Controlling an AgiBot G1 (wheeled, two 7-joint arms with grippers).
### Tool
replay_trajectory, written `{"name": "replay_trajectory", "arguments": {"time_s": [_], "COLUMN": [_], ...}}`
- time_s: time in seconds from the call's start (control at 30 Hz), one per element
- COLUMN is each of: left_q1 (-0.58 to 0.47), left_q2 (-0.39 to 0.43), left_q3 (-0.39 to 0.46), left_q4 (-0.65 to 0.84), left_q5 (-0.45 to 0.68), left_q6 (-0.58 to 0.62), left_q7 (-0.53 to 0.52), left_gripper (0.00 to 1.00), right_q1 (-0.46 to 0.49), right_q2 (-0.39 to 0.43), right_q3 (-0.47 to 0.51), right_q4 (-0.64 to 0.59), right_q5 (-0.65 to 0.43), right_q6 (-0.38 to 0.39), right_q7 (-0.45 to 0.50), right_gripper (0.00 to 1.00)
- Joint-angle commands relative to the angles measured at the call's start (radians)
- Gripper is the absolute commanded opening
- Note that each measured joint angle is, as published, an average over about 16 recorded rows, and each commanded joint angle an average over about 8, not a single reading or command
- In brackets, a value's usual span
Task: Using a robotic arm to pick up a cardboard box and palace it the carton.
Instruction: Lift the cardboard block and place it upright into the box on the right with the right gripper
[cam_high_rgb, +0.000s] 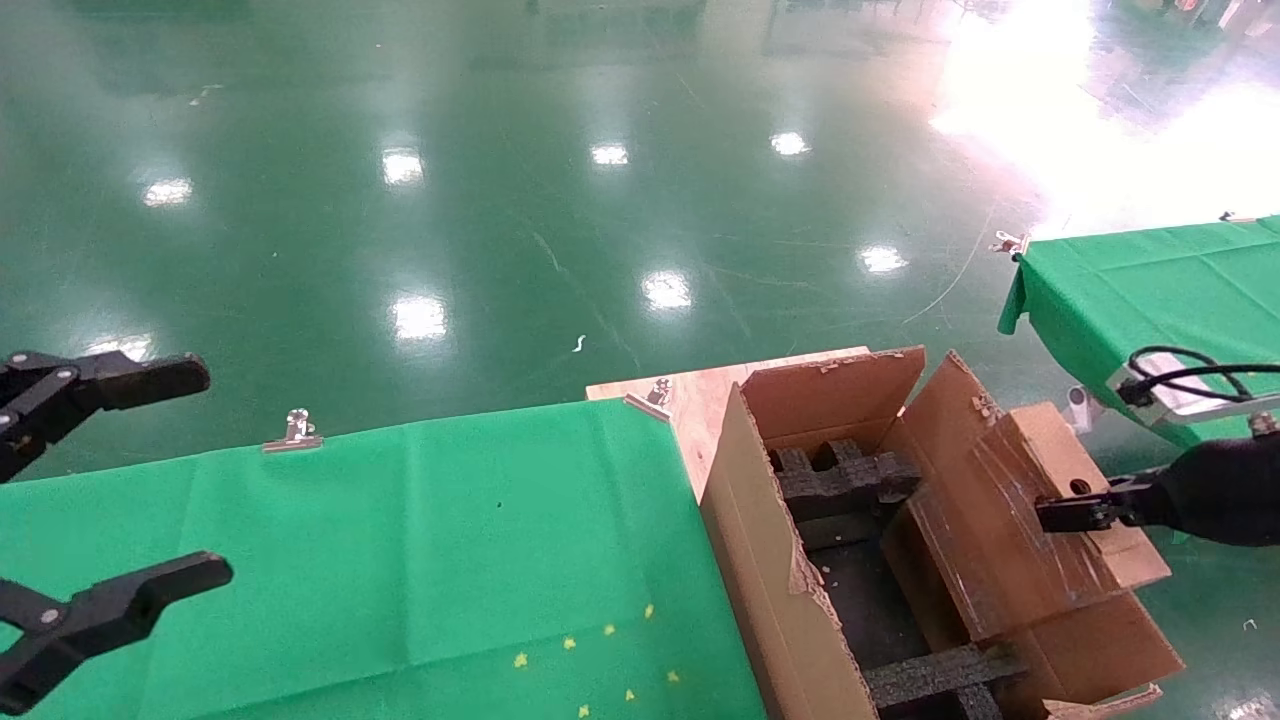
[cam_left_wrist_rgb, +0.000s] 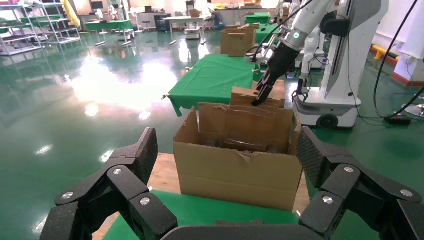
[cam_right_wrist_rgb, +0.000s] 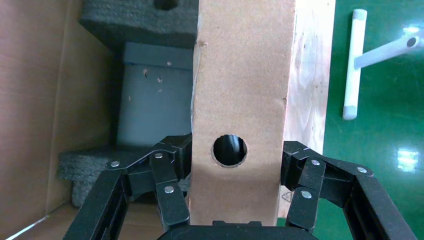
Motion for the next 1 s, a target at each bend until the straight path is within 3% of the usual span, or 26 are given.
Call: {"name": "replay_trajectory", "arguments": {"time_s": [0.03, 0.43, 1.0], "left_q1": [0.000, 0.000, 0.000], "left_q2": [0.000, 0.000, 0.000], "left_q3": [0.000, 0.000, 0.000], "left_q4": [0.000, 0.000, 0.000], "left_q5": [0.000, 0.000, 0.000], "left_q6": [0.000, 0.000, 0.000], "left_q7": [0.000, 0.000, 0.000], "left_gripper": [1.00, 1.00, 1.00], "right_q1": [-0.007, -0.093, -0.208], "right_q2": [-0.001, -0.099, -0.275], "right_q3": [-0.006, -0.045, -0.062], "right_q4": [0.006, -0.076, -0.292], "right_q5": [-0.005, 0.005, 0.074], "right_q6": [0.009, 0.108, 0.179], "right_q7": [0.015, 0.042, -0.052], "right_gripper": [0.00, 0.00, 0.00]}}
